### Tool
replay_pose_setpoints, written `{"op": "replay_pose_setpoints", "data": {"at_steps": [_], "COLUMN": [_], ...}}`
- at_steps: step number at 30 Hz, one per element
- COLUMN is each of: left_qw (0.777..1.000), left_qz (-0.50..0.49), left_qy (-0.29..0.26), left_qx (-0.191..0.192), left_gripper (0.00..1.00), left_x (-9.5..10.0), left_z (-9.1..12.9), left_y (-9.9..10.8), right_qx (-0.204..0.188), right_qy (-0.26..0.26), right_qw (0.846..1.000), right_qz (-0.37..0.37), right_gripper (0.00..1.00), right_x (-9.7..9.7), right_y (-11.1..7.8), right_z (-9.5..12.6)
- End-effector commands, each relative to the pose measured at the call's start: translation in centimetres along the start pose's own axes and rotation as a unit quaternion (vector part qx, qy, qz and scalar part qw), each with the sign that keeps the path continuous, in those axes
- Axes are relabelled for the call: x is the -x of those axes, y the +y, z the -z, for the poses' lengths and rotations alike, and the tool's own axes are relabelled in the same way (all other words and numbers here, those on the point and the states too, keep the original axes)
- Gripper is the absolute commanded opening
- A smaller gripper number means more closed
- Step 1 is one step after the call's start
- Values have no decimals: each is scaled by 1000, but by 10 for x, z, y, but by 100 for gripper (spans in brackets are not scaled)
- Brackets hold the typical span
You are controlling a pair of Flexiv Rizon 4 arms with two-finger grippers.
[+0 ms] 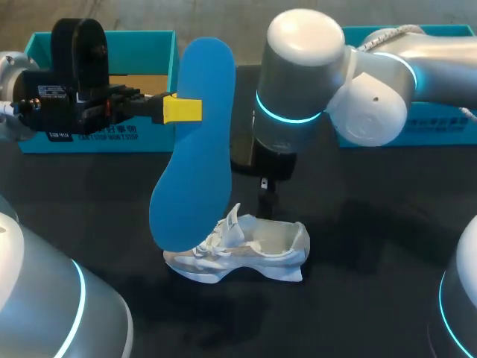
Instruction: Take the shoe out of the shoebox, open the shoe tongue, remove and reinsert the insole, then place the shoe into the shoebox
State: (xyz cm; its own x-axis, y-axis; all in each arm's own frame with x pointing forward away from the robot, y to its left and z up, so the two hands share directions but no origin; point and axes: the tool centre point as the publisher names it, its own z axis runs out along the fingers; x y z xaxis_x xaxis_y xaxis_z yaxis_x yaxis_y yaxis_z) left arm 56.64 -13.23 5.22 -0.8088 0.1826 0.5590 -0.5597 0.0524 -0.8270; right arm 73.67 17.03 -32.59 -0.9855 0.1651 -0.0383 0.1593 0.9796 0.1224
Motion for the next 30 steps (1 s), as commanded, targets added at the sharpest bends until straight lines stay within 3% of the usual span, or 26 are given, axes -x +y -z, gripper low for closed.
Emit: {"op": "replay_pose_setpoints", "data": {"at_steps": [1, 22, 30], "left_qw": [1000, 1000, 1000], "left_qz": [0, 0, 0], "left_qy": [0, 0, 0], "left_qx": [0, 0, 0], "left_gripper": [0, 0, 0], "left_x": [0, 0, 0], "left_z": [0, 0, 0], "left_y": [0, 0, 0], "right_qx": [-1, 7, 15], "right_qy": [8, 27, 29], "right_qw": [1000, 999, 999], "right_qz": [-4, -37, -39], "right_gripper": [100, 100, 100], "right_x": [-2, -20, -17], "right_y": [3, -3, -2], "right_z": [-10, -18, -41]}}
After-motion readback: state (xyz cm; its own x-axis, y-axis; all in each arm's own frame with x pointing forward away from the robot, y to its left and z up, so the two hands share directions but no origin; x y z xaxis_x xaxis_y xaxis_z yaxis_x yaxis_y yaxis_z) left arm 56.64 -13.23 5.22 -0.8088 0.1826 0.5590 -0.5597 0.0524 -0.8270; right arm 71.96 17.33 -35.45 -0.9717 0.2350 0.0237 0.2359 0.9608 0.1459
